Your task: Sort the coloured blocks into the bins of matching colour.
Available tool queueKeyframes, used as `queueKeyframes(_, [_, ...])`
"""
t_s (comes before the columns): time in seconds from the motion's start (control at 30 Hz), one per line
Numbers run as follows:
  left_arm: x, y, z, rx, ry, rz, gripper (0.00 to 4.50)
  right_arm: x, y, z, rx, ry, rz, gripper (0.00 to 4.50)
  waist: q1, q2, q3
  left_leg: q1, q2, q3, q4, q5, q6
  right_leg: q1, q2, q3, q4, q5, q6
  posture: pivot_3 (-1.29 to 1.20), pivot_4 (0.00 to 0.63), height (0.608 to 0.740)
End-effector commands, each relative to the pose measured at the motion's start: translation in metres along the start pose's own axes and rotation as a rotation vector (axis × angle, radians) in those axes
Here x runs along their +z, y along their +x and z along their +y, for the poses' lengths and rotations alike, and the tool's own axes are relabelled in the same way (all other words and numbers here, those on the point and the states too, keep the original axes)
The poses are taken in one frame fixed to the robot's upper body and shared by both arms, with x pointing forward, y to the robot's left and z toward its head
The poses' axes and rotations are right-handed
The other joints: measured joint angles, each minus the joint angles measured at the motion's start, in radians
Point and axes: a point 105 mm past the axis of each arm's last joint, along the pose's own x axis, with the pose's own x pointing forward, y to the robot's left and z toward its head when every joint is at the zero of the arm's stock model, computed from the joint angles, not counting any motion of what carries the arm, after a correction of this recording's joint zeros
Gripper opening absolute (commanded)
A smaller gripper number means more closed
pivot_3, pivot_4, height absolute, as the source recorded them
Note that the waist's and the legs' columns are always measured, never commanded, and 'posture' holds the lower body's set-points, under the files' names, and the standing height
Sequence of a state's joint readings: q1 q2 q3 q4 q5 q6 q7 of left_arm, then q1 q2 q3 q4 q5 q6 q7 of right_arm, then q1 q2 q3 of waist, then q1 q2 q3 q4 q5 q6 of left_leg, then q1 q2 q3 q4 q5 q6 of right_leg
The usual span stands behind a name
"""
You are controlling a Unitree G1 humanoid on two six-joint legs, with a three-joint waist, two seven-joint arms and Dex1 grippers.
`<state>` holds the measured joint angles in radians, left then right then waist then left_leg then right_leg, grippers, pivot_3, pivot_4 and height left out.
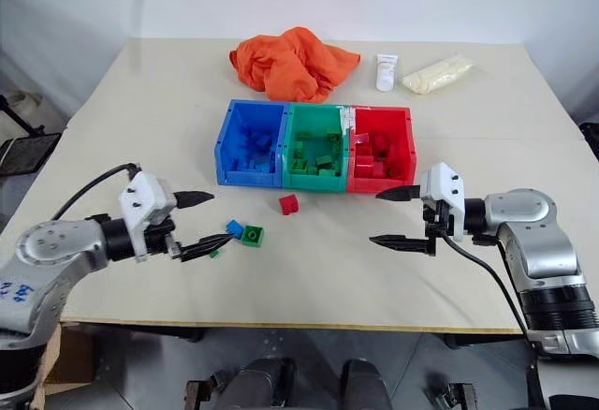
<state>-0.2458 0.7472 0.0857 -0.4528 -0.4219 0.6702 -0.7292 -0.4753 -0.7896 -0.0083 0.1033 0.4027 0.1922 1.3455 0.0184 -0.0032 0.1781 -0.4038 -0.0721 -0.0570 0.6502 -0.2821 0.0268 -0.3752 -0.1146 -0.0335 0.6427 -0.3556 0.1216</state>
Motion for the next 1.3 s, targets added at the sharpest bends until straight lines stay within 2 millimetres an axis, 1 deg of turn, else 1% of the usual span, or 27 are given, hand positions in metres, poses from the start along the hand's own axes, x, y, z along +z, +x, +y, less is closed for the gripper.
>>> queueKeyframes(0.03, [0.0, 0.015, 0.002, -0.005, 0.001, -0.008, 4.5, 0.01, -0.003, -0.001, -0.03, -0.053, -0.03, 4.48, 0.002, 0.0, 0.0, 0.0, 0.0, 0.0, 0.0, 0.0, 0.0, 0.0, 0.0, 0.0, 0.0, 0.0, 0.0, 0.0, 0.15, 0.74])
queueKeyframes(0.1, [0.002, 0.025, 0.005, -0.019, 0.009, -0.019, 4.5, 0.009, -0.004, 0.001, -0.041, -0.052, -0.033, 4.48, 0.004, 0.0, 0.0, 0.0, 0.0, 0.0, 0.0, 0.0, 0.0, 0.0, 0.0, -0.001, 0.0, 0.0, 0.0, 0.0, 0.15, 0.74])
queueKeyframes(0.2, [-0.001, 0.031, 0.004, -0.062, 0.03, 0.013, 4.5, 0.009, -0.005, 0.005, -0.064, -0.044, -0.044, 4.48, 0.003, 0.0, 0.0, 0.0, 0.0, 0.0, 0.001, 0.0, 0.0, 0.0, 0.001, -0.001, 0.0, 0.0, 0.0, 0.0, 0.15, 0.74])
queueKeyframes(0.27, [-0.005, 0.036, 0.01, -0.038, 0.034, 0.034, 4.5, 0.006, -0.006, 0.008, -0.072, -0.037, -0.041, 4.48, 0.003, 0.0, 0.0, 0.0, 0.0, 0.0, 0.0, 0.0, 0.0, 0.0, 0.0, -0.001, 0.001, 0.0, 0.0, 0.0, 0.15, 0.74])
queueKeyframes(0.33, [-0.007, 0.046, 0.01, -0.049, 0.045, 0.039, 4.5, 0.004, -0.006, 0.01, -0.082, -0.032, -0.04, 4.48, 0.004, 0.0, 0.0, 0.0, 0.0, 0.0, 0.001, 0.0, 0.0, 0.0, 0.001, -0.001, 0.001, 0.0, 0.0, 0.0, 0.15, 0.74])
queueKeyframes(0.57, [0.007, 0.081, 0.007, -0.066, 0.039, 0.008, 4.5, 0.003, -0.007, 0.015, -0.117, -0.024, -0.046, 4.48, 0.006, 0.0, 0.0, -0.001, 0.0, 0.0, 0.002, 0.0, 0.0, 0.0, 0.0, -0.002, 0.001, 0.0, 0.0, 0.0, 0.15, 0.74])
queueKeyframes(0.8, [0.008, 0.102, 0.012, -0.023, 0.039, 0.06, 4.5, 0.001, -0.012, 0.02, -0.151, -0.015, -0.039, 4.48, 0.005, 0.0, 0.0, -0.001, 0.0, 0.0, 0.002, 0.0, 0.0, 0.0, 0.001, -0.003, 0.002, 0.0, 0.0, 0.0, 0.15, 0.74])
queueKeyframes(1.1, [0.008, 0.111, 0.01, -0.01, 0.05, 0.137, 4.5, 0.0, -0.012, 0.023, -0.171, -0.008, -0.041, 4.48, 0.006, 0.0, 0.0, -0.001, -0.001, 0.0, 0.003, 0.0, 0.0, 0.0, 0.001, -0.003, 0.003, 0.0, 0.0, 0.0, 0.15, 0.74])
queueKeyframes(1.23, [0.006, 0.107, 0.01, 0.012, 0.078, 0.176, 4.5, 0.0, -0.012, 0.024, -0.177, -0.005, -0.042, 4.48, 0.006, 0.0, 0.0, -0.001, -0.001, 0.0, 0.003, 0.0, 0.0, 0.0, 0.001, -0.003, 0.003, 0.0, 0.0, 0.0, 0.15, 0.74])
queueKeyframes(1.3, [0.006, 0.105, 0.007, -0.003, 0.068, 0.169, 4.5, -0.001, -0.012, 0.024, -0.179, -0.002, -0.042, 4.48, 0.005, 0.0, 0.0, -0.001, -0.001, 0.0, 0.003, 0.0, 0.0, 0.0, 0.001, -0.003, 0.003, 0.0, 0.0, 0.0, 0.15, 0.74])
